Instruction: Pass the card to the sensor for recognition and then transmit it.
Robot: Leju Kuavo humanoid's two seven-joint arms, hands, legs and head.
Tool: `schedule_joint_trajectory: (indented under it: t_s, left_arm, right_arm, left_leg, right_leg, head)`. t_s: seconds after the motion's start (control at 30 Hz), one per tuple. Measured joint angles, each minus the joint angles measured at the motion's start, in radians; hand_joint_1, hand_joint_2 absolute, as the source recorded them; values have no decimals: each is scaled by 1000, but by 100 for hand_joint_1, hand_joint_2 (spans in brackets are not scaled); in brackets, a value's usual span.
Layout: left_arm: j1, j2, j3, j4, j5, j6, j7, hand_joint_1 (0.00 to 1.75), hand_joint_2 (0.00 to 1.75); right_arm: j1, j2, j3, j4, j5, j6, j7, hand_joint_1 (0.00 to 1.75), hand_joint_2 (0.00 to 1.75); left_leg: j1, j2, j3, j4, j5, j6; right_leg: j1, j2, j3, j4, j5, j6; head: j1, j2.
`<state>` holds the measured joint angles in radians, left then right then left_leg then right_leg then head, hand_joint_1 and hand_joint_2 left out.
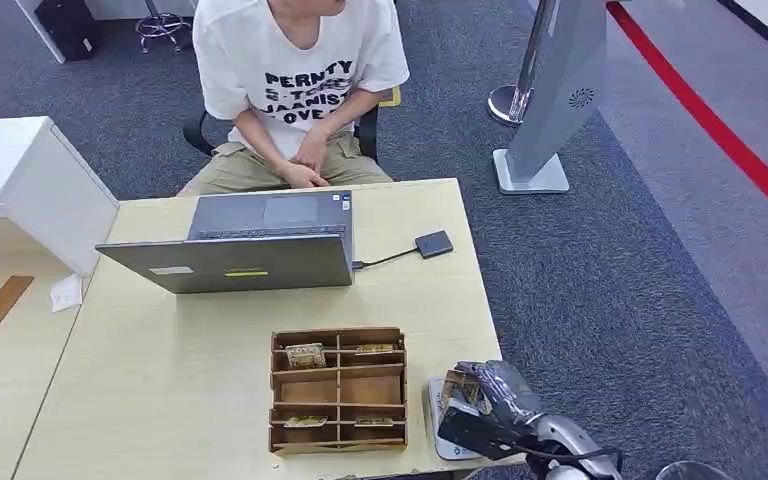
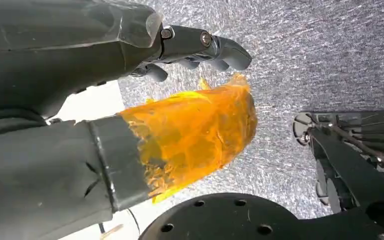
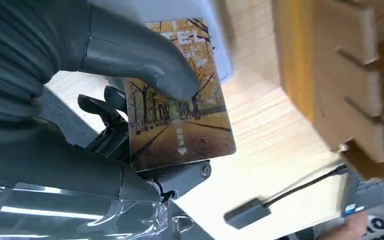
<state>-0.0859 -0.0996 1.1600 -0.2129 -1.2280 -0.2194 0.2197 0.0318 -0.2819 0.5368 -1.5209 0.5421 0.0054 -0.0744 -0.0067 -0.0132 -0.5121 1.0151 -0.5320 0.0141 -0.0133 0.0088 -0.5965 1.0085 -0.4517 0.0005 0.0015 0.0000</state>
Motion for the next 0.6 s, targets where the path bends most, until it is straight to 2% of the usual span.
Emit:
schedule_joint_trajectory:
  t_s: [0.43, 0.53, 0.6]
  left_arm:
    - [4, 0, 14, 0, 10, 3, 1, 0, 0]
    - [5, 0, 15, 0, 15, 5, 2, 0, 0]
    - [6, -2, 16, 0, 20, 12, 2, 0, 0]
  right_arm:
    - [-22, 43, 41, 3, 4, 13, 21, 175, 175]
    - [-22, 50, 46, 1, 0, -2, 27, 175, 175]
    - [-21, 63, 47, -3, -5, -39, 29, 175, 175]
  left_leg:
    - [0, 0, 0, 0, 0, 0]
    - [0, 0, 0, 0, 0, 0]
    - [0, 0, 0, 0, 0, 0]
  right_leg:
    - [0, 0, 0, 0, 0, 0]
    - [0, 0, 0, 0, 0, 0]
    - [0, 0, 0, 0, 0, 0]
  head:
    - [0, 0]
    - [0, 0]
    - [0, 0]
